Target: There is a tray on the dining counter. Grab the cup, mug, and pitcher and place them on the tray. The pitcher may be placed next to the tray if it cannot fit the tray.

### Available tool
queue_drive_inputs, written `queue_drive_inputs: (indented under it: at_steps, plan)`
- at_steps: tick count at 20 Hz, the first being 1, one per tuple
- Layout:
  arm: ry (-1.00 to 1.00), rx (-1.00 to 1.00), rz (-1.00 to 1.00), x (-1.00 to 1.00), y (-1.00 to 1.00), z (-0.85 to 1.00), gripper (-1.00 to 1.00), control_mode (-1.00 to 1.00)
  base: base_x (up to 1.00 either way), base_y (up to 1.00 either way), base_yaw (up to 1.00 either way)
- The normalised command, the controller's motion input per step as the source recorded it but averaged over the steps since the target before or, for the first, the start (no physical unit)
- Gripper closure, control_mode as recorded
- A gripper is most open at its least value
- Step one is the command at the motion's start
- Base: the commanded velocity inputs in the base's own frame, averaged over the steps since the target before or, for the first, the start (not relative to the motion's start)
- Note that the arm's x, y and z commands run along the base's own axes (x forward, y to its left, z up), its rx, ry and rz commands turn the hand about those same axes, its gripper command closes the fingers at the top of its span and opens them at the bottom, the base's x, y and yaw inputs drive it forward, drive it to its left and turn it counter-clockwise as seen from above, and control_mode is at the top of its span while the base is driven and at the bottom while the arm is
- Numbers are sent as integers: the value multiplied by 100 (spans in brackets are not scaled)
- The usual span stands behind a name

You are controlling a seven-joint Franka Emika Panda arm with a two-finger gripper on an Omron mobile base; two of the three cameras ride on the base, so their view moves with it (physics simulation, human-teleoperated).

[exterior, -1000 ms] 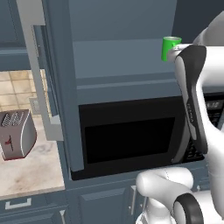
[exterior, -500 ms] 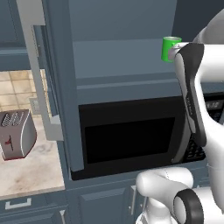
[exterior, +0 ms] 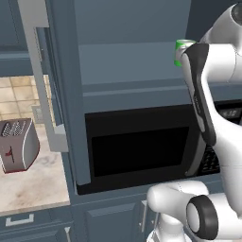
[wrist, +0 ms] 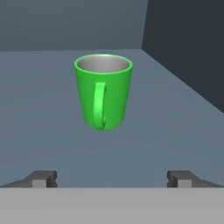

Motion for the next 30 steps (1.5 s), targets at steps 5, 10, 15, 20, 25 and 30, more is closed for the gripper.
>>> queue_drive_inputs:
  at_steps: [5, 10, 15, 20, 25, 30]
  plan:
    - [0, 0, 0, 30, 0, -5, -100, -100, 0, 0, 0]
    - [0, 0, 0, 22, 0, -4, -100, -100, 0, 0, 0]
    - [0, 0, 0, 28, 0, -7, -100, -100, 0, 0, 0]
    - [0, 0, 0, 25, 0, -7, -100, -100, 0, 0, 0]
    - [0, 0, 0, 28, 0, -3, -100, -100, 0, 0, 0]
    - [0, 0, 0, 27, 0, 0, -100, -100, 0, 0, 0]
